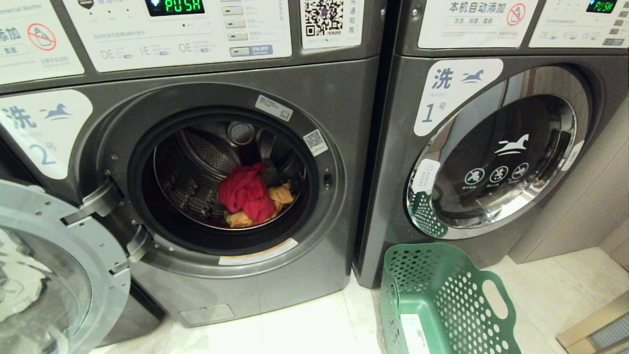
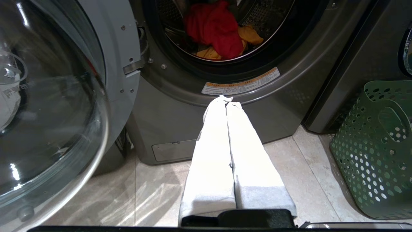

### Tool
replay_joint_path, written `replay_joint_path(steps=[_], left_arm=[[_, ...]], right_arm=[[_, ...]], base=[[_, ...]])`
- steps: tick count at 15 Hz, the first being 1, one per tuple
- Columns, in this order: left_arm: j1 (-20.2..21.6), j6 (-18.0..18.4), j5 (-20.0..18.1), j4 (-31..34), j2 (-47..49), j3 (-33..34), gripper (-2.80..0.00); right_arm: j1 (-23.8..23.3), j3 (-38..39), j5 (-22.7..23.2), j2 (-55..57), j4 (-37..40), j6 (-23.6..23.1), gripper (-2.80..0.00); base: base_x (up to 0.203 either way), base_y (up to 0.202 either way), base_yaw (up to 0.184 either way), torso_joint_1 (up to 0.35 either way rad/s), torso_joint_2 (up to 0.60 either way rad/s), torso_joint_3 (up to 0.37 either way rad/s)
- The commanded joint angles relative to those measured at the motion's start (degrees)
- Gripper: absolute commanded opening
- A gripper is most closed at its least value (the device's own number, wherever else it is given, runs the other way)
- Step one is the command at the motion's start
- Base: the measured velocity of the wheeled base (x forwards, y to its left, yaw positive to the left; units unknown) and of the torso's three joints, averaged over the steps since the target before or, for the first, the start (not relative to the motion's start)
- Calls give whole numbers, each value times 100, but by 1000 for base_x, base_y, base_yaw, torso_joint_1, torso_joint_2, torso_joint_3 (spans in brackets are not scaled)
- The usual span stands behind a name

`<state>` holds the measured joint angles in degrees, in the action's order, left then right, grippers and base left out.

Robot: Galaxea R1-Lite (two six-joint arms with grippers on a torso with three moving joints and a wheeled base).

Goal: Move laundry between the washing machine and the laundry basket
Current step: Pick a cloth and place it into the basket

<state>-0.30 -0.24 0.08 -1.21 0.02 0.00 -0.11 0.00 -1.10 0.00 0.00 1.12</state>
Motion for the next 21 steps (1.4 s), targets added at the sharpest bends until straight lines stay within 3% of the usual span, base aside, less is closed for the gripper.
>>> replay_joint_path(steps=[1,8,17,21], left_arm=[[4,-2,1,-2,-2,35,-280],[4,-2,1,-2,-2,35,-280],[4,-8,1,-2,-2,35,-280],[4,-2,1,-2,-2,35,-280]], right_arm=[[2,0,-5,6,0,2,-280],[2,0,4,0,0,-15,-280],[-7,0,4,0,0,-7,-280],[2,0,4,9,0,-7,-280]], base=[[0,89,-2,2,2,7],[0,0,0,0,0,0],[0,-9,160,1,3,1],[0,-2,20,1,1,0]])
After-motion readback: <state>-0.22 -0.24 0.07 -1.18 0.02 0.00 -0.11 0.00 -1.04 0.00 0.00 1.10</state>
